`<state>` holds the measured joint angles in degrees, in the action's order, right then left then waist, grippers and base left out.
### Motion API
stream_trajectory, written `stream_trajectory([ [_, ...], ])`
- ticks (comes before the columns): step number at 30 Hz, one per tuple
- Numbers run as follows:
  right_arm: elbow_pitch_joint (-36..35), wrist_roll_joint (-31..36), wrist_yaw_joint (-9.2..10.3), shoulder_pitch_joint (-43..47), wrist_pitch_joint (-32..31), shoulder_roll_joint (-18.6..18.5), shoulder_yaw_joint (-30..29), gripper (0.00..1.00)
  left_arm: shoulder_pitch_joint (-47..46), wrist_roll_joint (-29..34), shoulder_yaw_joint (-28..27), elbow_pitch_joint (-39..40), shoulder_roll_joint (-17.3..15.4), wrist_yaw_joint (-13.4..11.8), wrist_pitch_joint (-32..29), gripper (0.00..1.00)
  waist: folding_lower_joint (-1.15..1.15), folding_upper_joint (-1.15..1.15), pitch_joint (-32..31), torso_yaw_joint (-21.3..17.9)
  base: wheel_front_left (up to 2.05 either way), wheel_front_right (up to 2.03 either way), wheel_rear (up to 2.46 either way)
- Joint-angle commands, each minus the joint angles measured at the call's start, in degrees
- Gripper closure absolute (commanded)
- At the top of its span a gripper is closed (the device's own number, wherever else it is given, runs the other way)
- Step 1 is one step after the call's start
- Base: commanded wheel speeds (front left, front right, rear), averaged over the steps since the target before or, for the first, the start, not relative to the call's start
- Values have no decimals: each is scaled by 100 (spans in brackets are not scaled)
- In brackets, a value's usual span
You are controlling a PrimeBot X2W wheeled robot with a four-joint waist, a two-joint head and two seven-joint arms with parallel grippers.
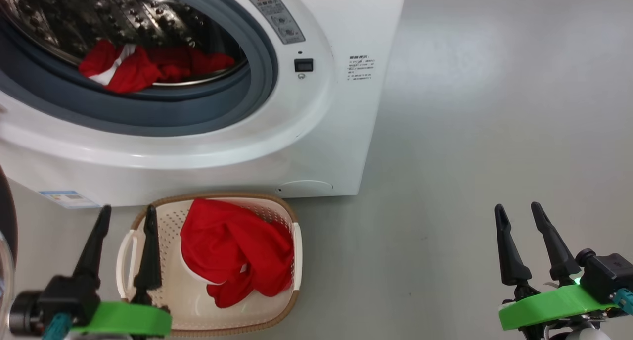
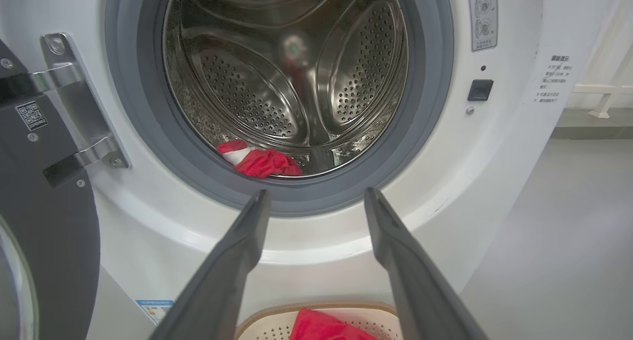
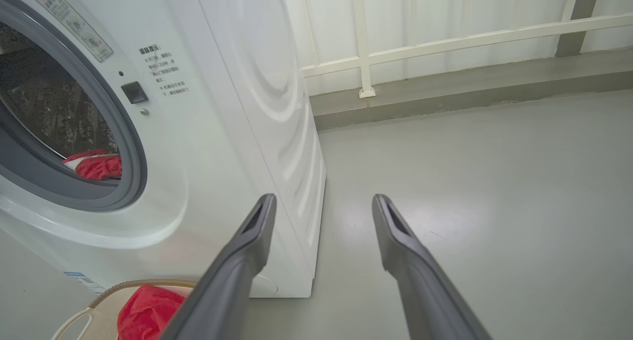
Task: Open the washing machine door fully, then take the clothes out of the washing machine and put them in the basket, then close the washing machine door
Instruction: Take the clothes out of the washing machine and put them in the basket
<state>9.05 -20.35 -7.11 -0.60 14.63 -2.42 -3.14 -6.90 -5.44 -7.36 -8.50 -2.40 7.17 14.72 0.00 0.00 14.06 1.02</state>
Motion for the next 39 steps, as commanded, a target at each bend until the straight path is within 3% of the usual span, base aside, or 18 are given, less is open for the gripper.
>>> stream_trajectory([
  [1,-163,-1,-37,-225,37,-45,132,0,-346,154,-142,-10,-99,32,28,0,0,0,177,0,0,0,0],
  [9,-203,-71,-37,-497,37,-45,237,0,-1642,573,31,-913,-413,-113,28,0,0,0,652,-65,0,0,0],
  [22,-236,-205,-37,-992,37,-45,298,0,-4339,1276,515,-3408,-985,-564,-100,0,0,0,1324,-310,0,0,0],
  [33,-294,-246,-37,-1137,37,-45,304,0,-5836,1681,827,-5039,-1299,-989,-644,0,0,0,1599,-439,0,0,0],
  [39,-322,-261,-37,-1280,37,-45,355,0,-6443,1791,955,-5711,-1515,-1094,-844,0,0,0,1814,-535,0,0,0],
])
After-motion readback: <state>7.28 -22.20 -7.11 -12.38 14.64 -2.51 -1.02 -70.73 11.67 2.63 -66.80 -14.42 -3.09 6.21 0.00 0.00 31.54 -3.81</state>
